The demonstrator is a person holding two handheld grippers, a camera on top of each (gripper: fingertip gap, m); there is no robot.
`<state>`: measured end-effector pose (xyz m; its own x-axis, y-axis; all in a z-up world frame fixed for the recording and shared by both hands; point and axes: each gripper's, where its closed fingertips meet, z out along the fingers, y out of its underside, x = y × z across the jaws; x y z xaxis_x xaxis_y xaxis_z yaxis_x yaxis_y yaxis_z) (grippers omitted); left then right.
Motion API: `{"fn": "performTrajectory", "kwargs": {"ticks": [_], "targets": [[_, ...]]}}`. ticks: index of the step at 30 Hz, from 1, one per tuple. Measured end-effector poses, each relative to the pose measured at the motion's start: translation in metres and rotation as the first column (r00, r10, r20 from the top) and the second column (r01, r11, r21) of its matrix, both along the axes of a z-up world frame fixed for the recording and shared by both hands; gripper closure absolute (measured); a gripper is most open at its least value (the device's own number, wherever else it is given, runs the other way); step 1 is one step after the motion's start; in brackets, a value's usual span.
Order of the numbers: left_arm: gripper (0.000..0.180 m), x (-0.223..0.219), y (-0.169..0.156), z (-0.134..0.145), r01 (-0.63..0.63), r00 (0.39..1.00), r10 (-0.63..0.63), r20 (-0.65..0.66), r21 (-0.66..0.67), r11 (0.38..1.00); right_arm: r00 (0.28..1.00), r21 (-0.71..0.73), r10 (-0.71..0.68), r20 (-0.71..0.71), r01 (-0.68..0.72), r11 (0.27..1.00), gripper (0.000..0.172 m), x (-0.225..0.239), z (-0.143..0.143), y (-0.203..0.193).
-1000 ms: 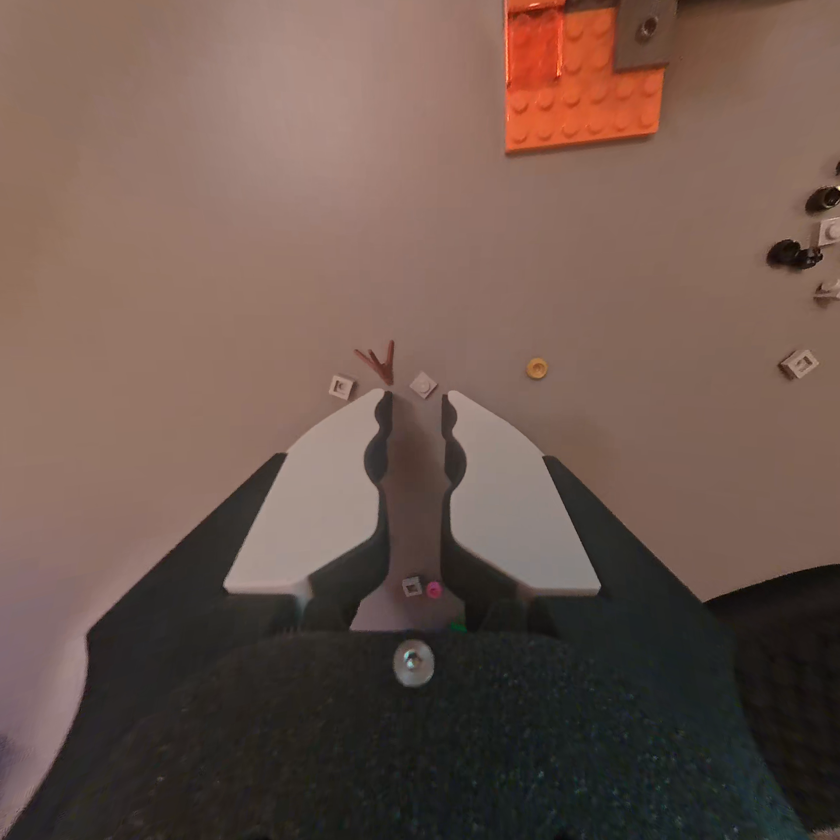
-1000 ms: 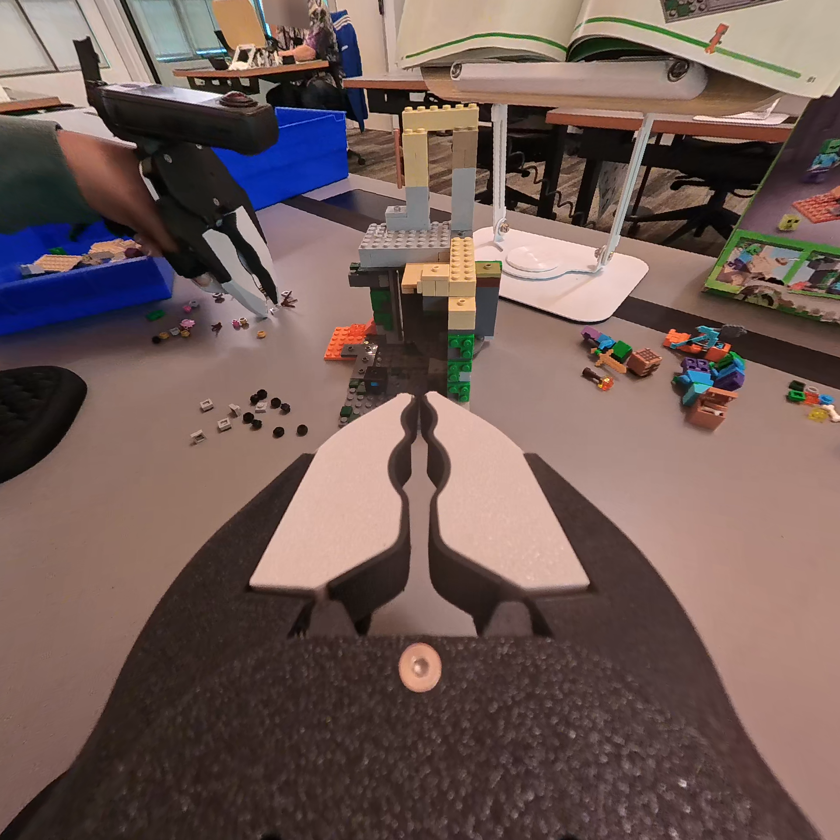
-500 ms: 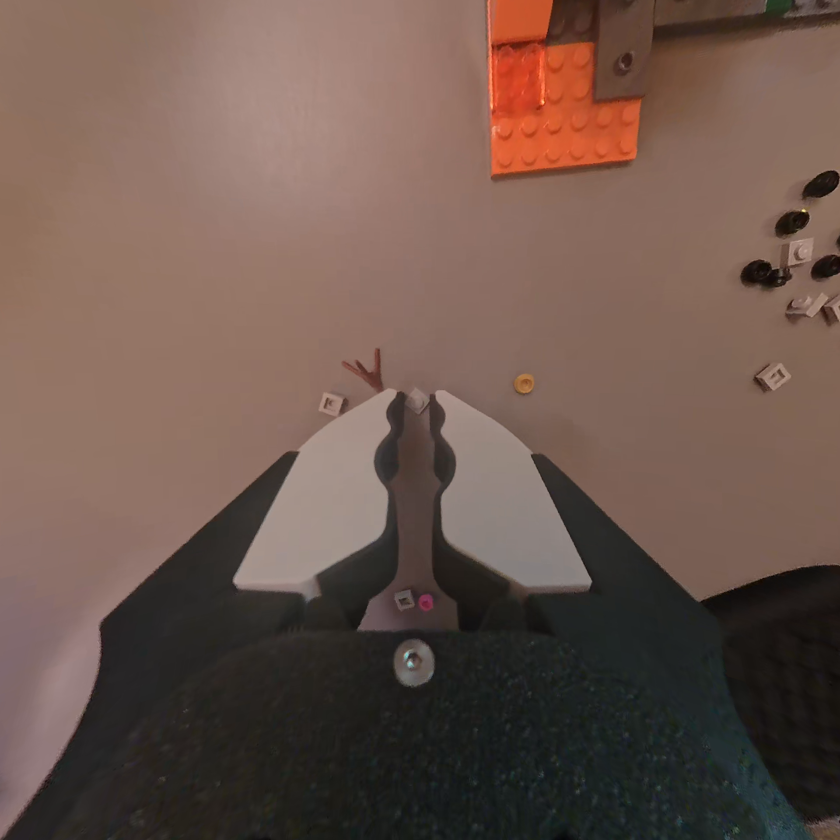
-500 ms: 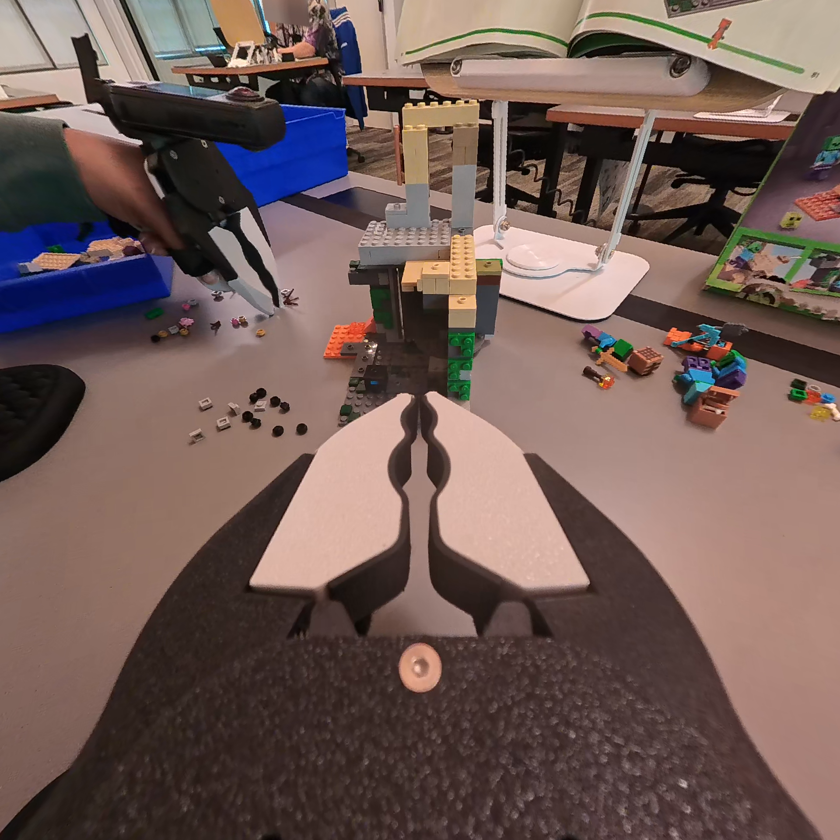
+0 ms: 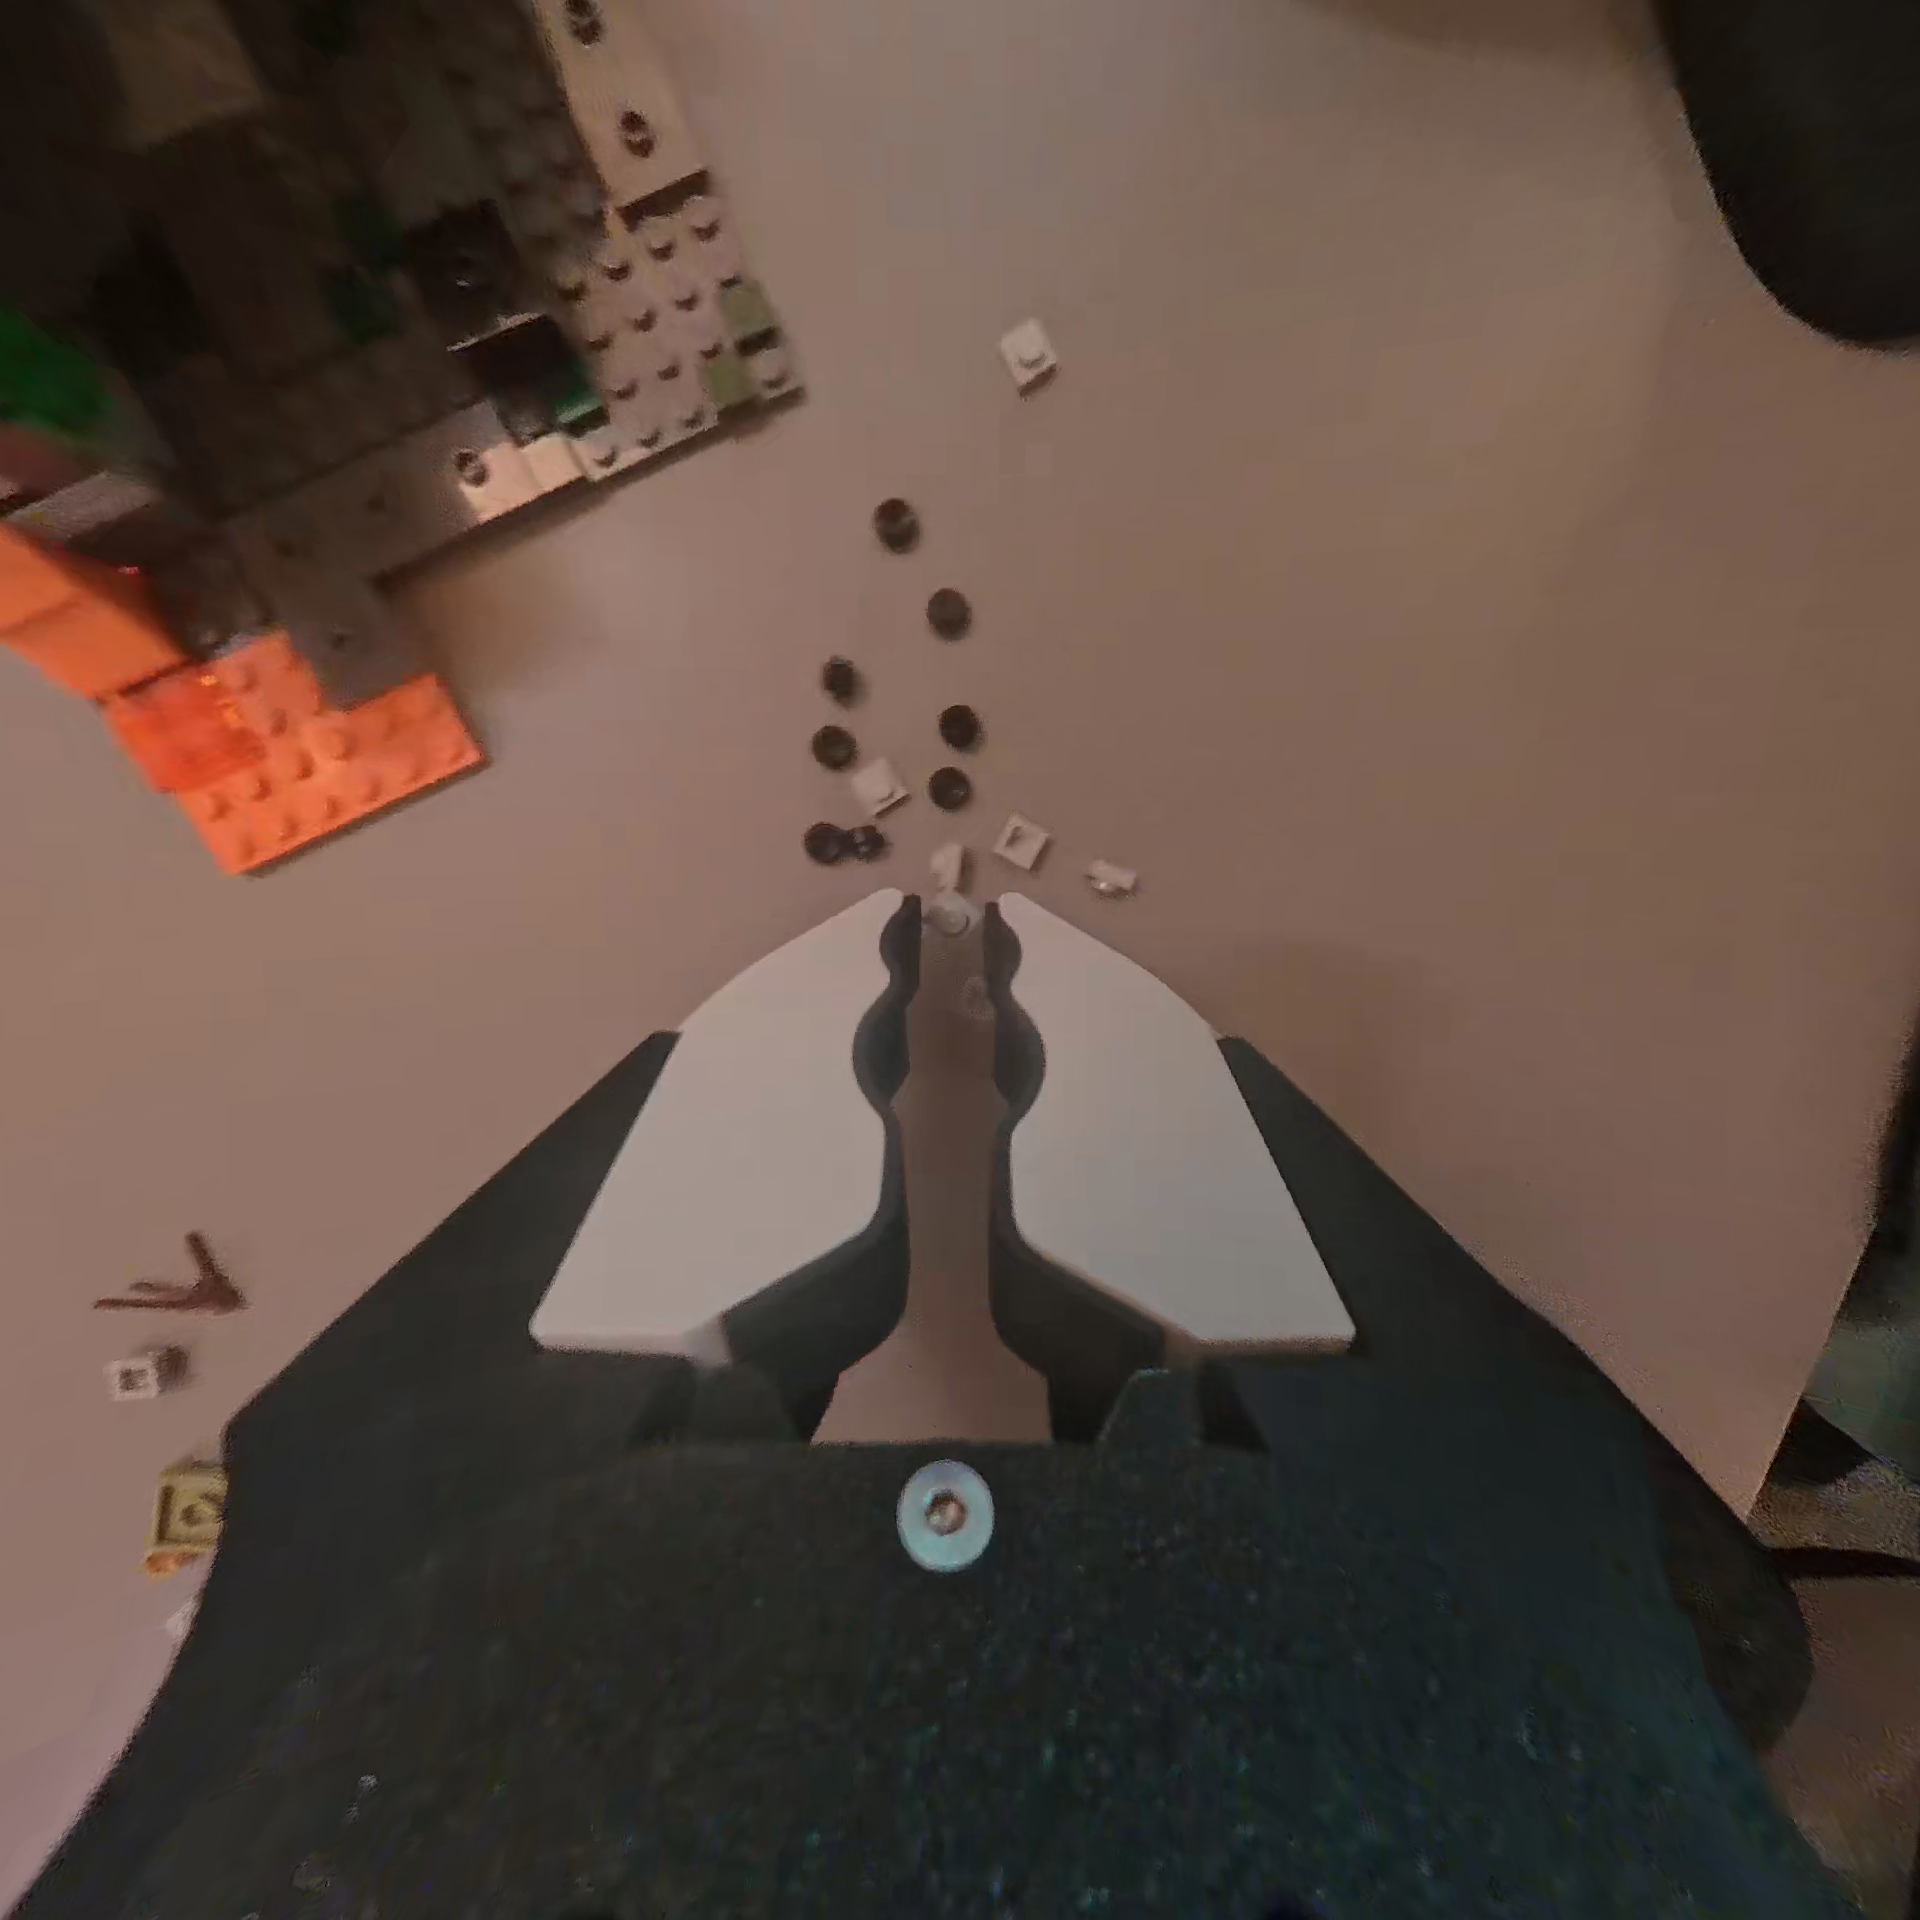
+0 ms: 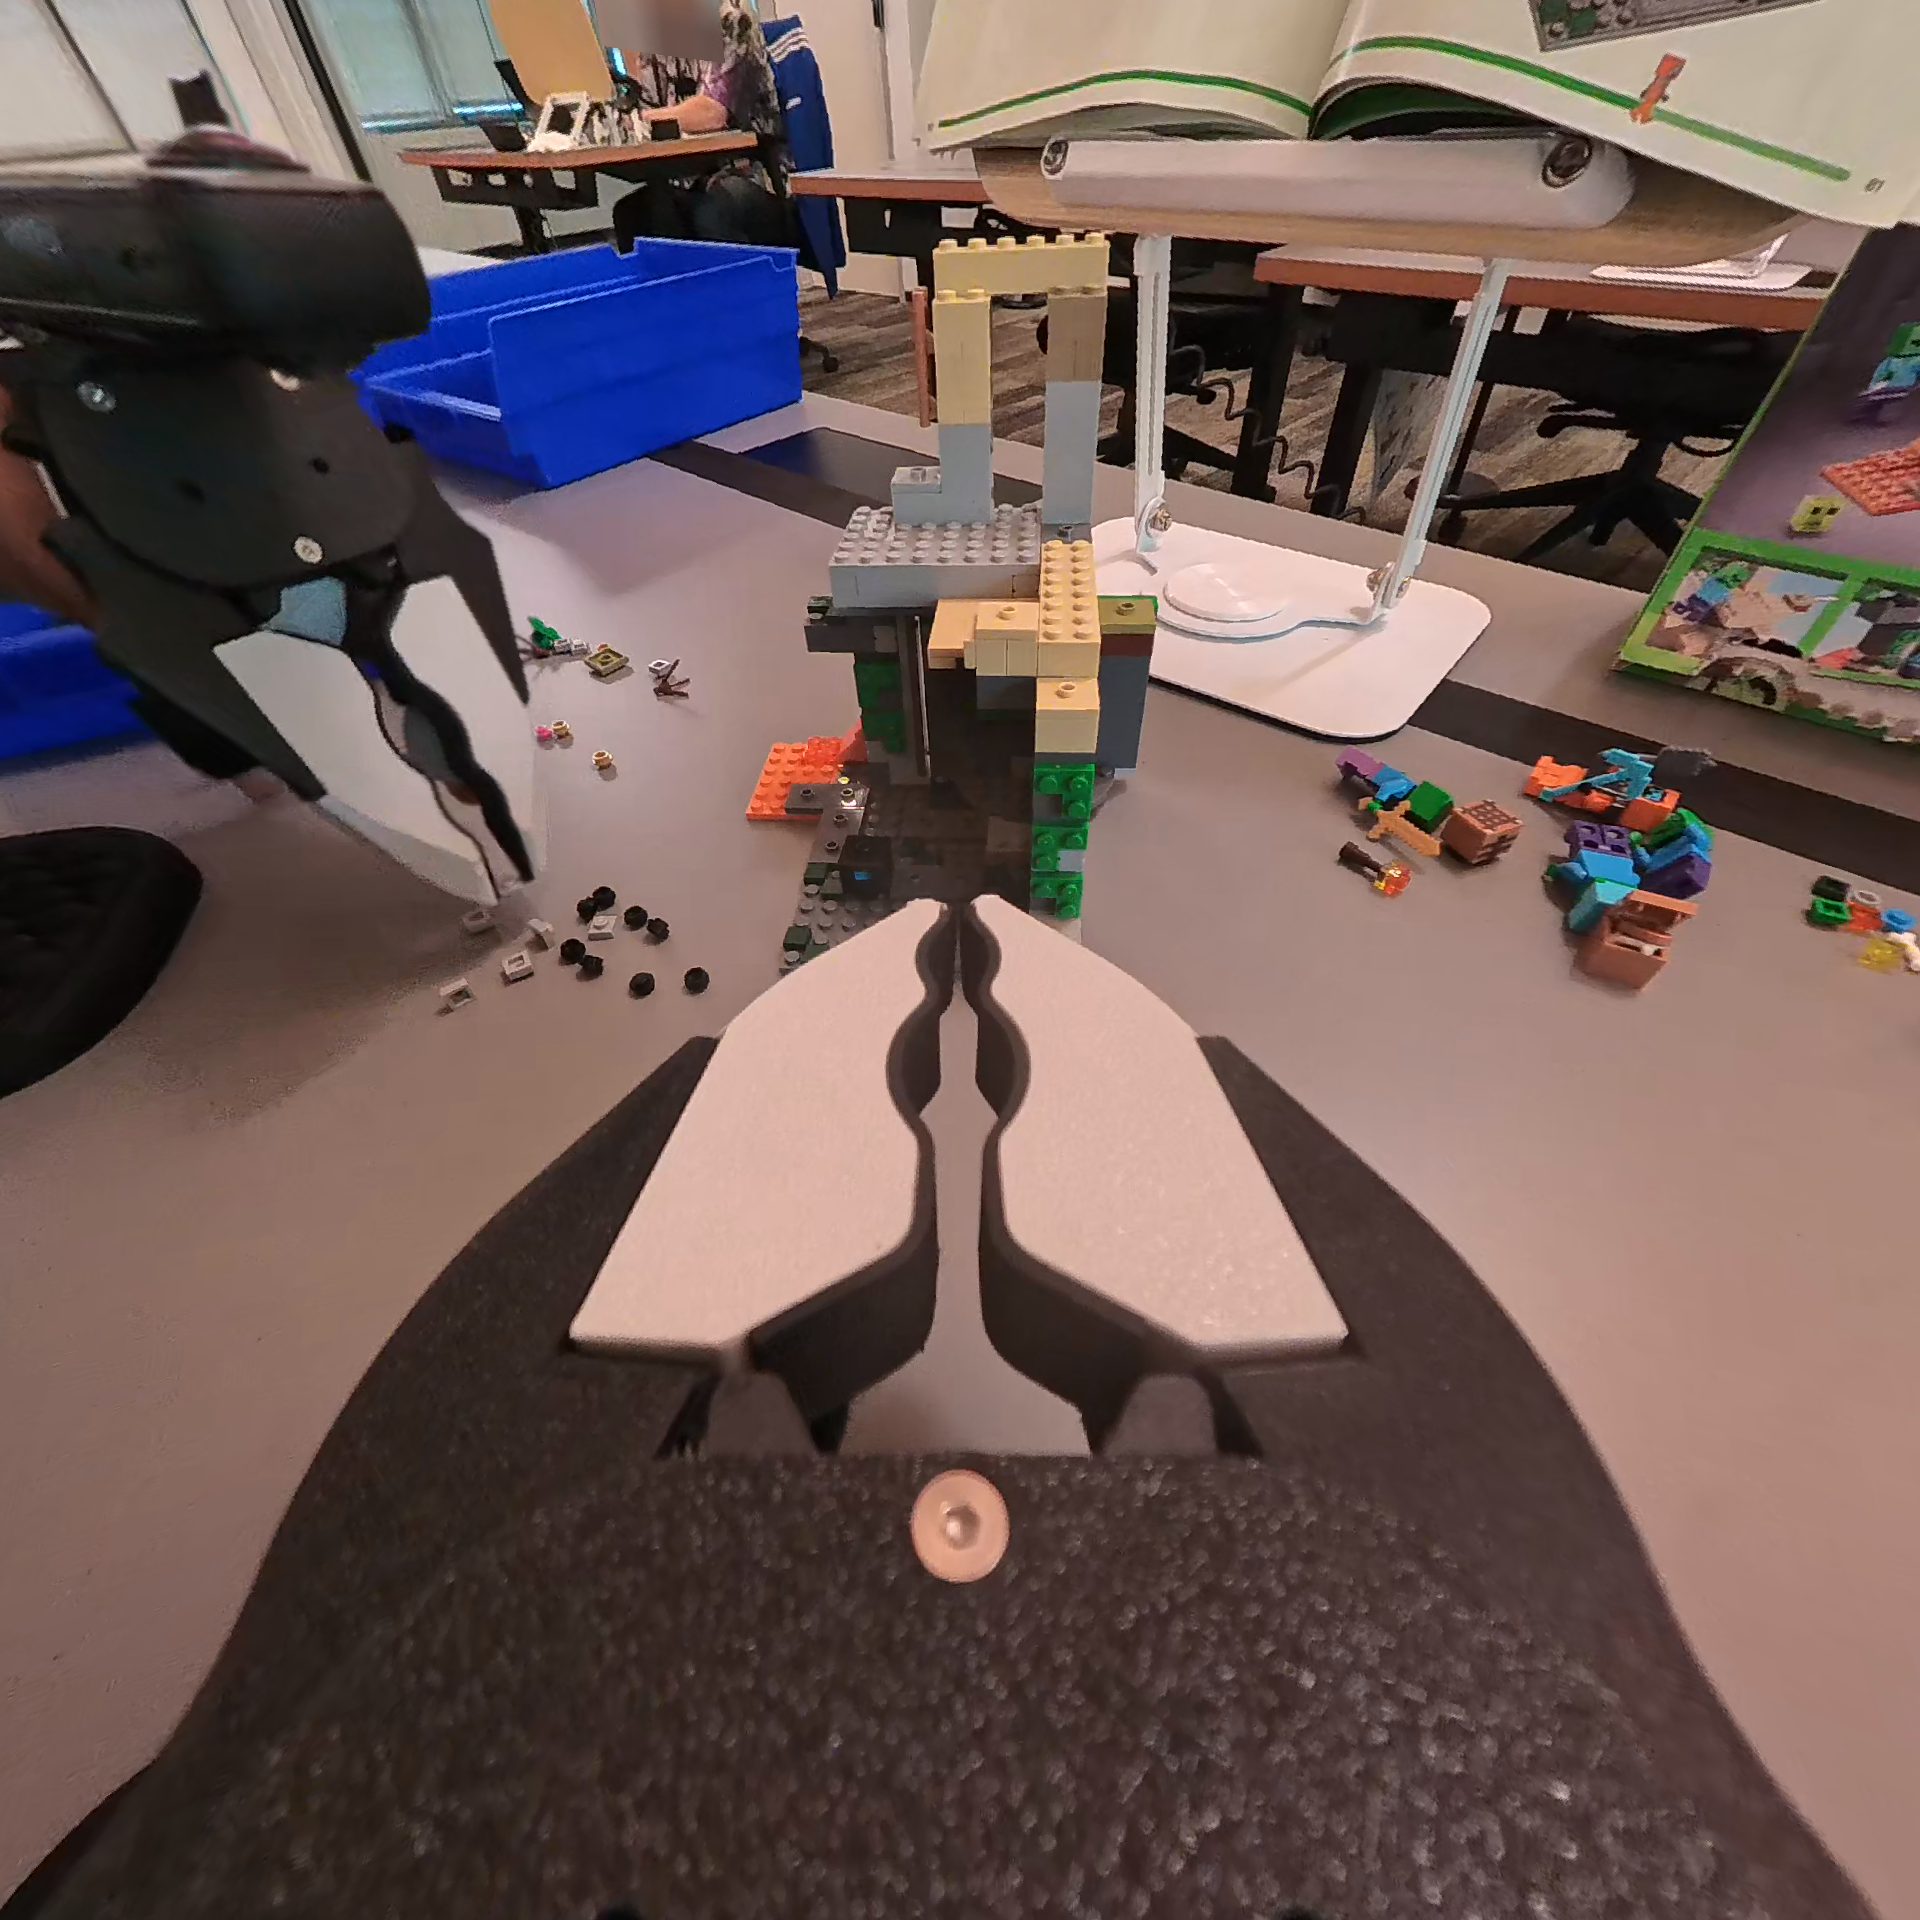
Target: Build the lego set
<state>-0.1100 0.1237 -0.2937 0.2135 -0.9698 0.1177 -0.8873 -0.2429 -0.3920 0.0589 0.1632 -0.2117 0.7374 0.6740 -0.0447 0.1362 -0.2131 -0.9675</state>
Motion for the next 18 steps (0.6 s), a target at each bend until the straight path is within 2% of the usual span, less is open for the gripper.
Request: {"fn": "performTrajectory", "kwargs": {"ticks": [6,10,13,18], "targets": [[0.164,0.004,-0.013,-0.005,0.015,1.0,-0.015,0.007,-0.023,1.0,1.0,0.003,0.004,0.001,-0.004,1.0,0.172,-0.001,0.001,-0.001],[0.161,0.003,-0.014,0.002,0.016,0.999,-0.015,0.028,-0.008,1.0,1.0,0.002,0.005,0.001,-0.005,1.0,0.172,-0.001,0.001,-0.001],[0.163,-0.012,0.005,0.02,-0.04,0.999,0.038,0.03,0.066,0.997,1.0,-0.001,0.006,0.001,-0.006,1.0,0.172,-0.001,0.0,-0.001],[0.163,-0.078,0.068,0.047,-0.203,0.975,0.217,-0.052,0.203,0.958,1.0,-0.001,0.01,0.003,-0.01,1.0,0.172,-0.003,-0.001,-0.001]]}}
